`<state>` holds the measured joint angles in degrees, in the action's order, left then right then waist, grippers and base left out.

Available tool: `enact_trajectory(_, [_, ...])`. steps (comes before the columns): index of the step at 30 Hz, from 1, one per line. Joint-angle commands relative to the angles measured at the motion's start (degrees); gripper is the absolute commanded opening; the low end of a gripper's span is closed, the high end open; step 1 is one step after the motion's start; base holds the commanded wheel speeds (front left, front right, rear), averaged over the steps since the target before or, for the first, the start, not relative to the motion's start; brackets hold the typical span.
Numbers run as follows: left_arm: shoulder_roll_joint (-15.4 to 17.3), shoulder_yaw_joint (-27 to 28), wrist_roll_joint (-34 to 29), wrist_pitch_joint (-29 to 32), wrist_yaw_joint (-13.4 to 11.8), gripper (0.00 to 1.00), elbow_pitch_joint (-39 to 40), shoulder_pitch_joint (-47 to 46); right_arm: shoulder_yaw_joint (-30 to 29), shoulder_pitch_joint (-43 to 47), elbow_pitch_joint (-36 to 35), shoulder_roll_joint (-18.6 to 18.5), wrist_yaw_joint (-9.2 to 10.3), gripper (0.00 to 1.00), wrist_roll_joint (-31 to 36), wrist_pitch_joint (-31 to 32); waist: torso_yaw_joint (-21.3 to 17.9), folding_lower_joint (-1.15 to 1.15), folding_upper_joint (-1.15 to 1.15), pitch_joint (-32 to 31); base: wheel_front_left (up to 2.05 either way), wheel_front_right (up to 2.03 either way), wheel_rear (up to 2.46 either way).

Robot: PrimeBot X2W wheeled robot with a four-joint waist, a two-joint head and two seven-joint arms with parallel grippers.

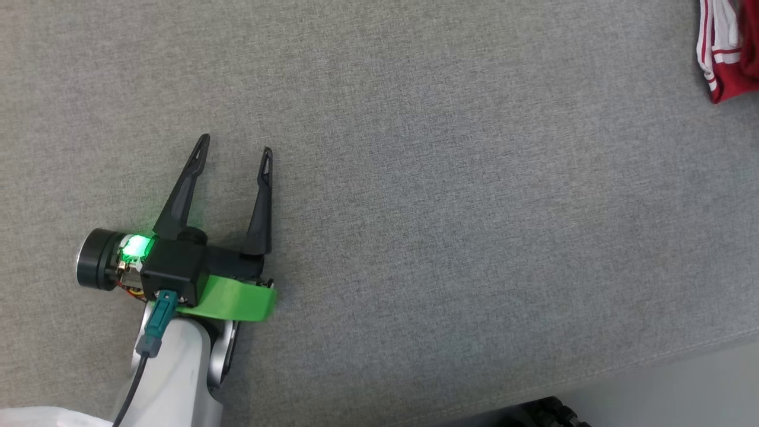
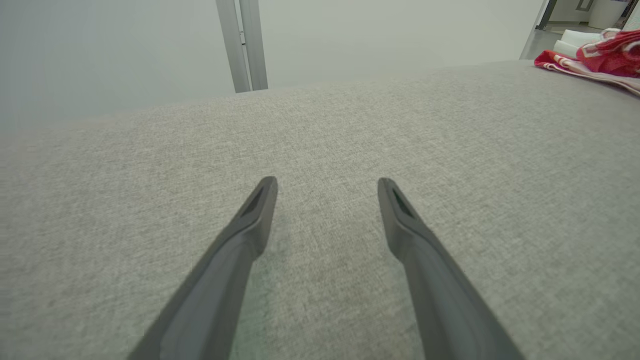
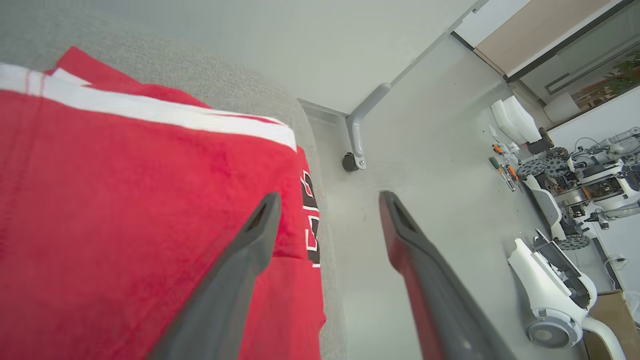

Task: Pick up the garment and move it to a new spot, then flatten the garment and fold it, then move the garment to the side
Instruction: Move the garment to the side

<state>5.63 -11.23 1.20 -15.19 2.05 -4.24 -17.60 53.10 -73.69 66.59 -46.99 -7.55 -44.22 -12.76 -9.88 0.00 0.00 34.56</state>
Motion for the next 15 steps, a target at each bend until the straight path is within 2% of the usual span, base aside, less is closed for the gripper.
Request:
enact_trajectory(1, [0.5, 0.6, 0.7, 0.1, -0.3, 1.00, -0.8, 0.2, -0.1, -1.0, 0.4, 0.1, 0.13, 1.00, 0.3, -0.8, 0.1, 0.00, 0.00, -0.7, 0.00, 0.00, 0.00])
enact_trajectory(8, [0.0, 1.3, 1.8, 0.1, -0.7, 1.00, -1.0, 2.2, -1.0, 0.2, -3.2, 1.7, 0.14, 1.00, 0.8, -2.4, 0.2, 0.00, 0.00, -5.9, 0.00, 0.00, 0.00])
enact_trajectory(15, [-0.5, 3.1, 3.6, 0.1, -1.2, 1.00, -1.2, 5.3, -10.4, 6.2, -15.5, 3.5, 0.14, 1.00, 5.5, -2.4, 0.8, 0.00, 0.00, -12.3, 0.00, 0.00, 0.00])
